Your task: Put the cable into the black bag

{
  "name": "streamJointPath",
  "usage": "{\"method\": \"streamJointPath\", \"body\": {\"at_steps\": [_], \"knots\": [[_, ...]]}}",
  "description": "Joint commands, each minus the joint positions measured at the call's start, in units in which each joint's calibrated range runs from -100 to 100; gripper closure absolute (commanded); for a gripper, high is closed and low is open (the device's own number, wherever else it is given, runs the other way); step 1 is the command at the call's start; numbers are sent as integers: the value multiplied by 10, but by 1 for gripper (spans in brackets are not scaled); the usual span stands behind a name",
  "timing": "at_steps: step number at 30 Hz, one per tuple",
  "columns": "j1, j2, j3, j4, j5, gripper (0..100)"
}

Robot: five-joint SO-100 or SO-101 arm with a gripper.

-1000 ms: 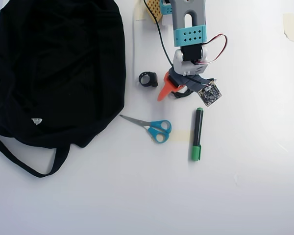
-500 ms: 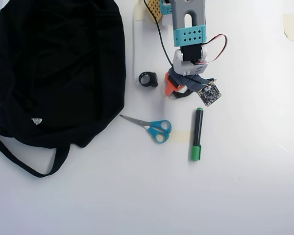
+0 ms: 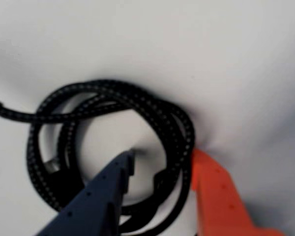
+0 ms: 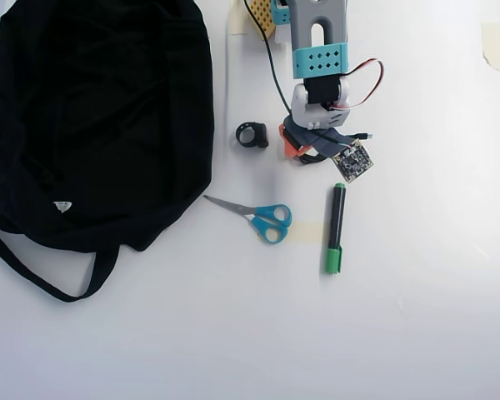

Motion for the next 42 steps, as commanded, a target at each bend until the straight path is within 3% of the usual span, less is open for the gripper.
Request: {"method": "streamJointPath", "body": {"at_steps": [1,13,42], "knots": [[-3,-2,-4,-1,3,89],[-3,-2,-4,-1,3,98],[-19,-17,-73,19,0,98]]}}
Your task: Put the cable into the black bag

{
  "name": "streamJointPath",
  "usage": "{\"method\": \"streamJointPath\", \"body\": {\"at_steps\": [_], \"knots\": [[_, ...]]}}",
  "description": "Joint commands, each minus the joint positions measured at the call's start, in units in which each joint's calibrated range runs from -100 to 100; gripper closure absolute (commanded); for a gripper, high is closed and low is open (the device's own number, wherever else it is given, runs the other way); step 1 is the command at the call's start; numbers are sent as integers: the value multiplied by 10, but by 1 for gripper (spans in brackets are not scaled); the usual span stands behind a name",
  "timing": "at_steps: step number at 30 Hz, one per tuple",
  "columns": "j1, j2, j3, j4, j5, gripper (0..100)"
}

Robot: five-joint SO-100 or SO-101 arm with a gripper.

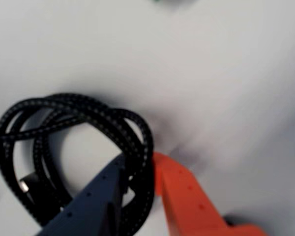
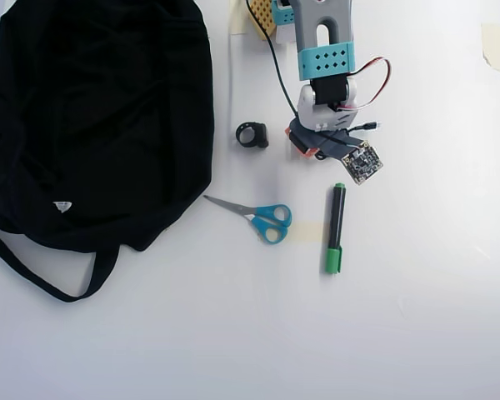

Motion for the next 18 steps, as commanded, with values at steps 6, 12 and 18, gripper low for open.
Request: {"method": "streamJointPath", "body": {"at_steps": [6,12,18], "knots": [[-5,-19,-109,120,3,98],[-5,-20,-191,217,-1,98],[-1,-62,-223,251,-11,98]]}}
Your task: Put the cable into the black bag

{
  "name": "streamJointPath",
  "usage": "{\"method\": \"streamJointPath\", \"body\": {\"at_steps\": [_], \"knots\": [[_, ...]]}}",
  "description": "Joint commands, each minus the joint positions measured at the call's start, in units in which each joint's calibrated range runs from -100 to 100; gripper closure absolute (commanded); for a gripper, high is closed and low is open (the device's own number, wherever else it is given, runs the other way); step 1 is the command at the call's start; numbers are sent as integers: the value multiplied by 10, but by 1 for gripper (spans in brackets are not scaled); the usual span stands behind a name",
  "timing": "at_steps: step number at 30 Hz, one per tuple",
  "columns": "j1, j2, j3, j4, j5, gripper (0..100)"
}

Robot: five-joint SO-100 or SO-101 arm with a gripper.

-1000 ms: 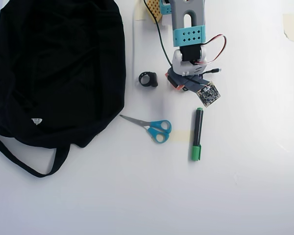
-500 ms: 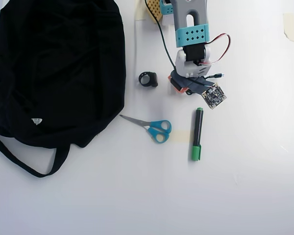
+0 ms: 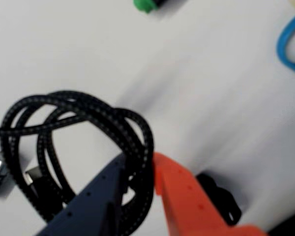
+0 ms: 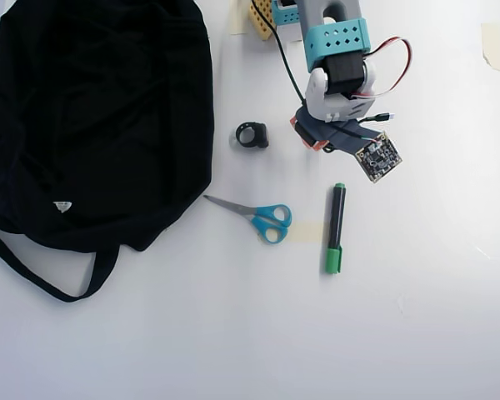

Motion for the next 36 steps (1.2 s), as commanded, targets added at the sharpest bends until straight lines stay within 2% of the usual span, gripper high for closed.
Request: {"method": "streamJointPath", "body": {"at_steps": [1,7,14,19,28,36], "knots": [[2,-64,-33,12,-20,98],[24,-122,-33,12,-79,98],[60,-124,-36,12,-85,98],[89,-124,-48,12,-119,98],[168,-124,-74,12,-122,98],[253,-117,-74,-9,-179,98]]}}
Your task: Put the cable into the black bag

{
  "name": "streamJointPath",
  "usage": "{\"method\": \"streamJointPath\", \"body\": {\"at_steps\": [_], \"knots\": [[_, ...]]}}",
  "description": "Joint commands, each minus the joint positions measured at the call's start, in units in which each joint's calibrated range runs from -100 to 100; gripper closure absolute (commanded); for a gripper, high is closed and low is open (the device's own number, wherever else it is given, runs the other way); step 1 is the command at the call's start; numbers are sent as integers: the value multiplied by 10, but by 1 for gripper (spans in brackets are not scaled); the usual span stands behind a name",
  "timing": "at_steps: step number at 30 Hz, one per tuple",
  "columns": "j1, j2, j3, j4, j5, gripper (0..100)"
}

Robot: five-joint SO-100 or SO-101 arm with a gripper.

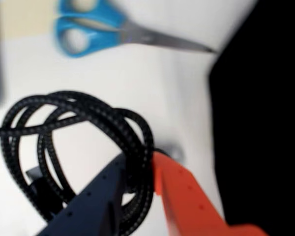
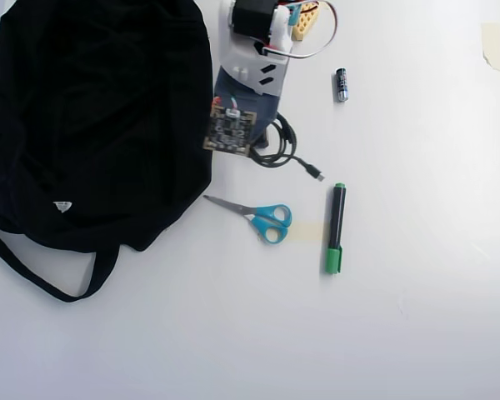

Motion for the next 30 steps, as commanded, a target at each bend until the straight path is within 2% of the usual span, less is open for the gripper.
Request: {"method": "streamJointPath", "body": {"at_steps": [1,6,18,22,25,27,29,30], "knots": [[51,-20,-26,-30,-40,98],[95,-26,-25,-40,-84,98],[315,-15,-19,-49,-81,98],[419,58,-19,-139,-46,98],[447,147,-23,-206,-45,97],[448,162,-28,-214,-45,97],[453,154,-25,-208,-46,83],[452,149,-21,-205,-46,79]]}}
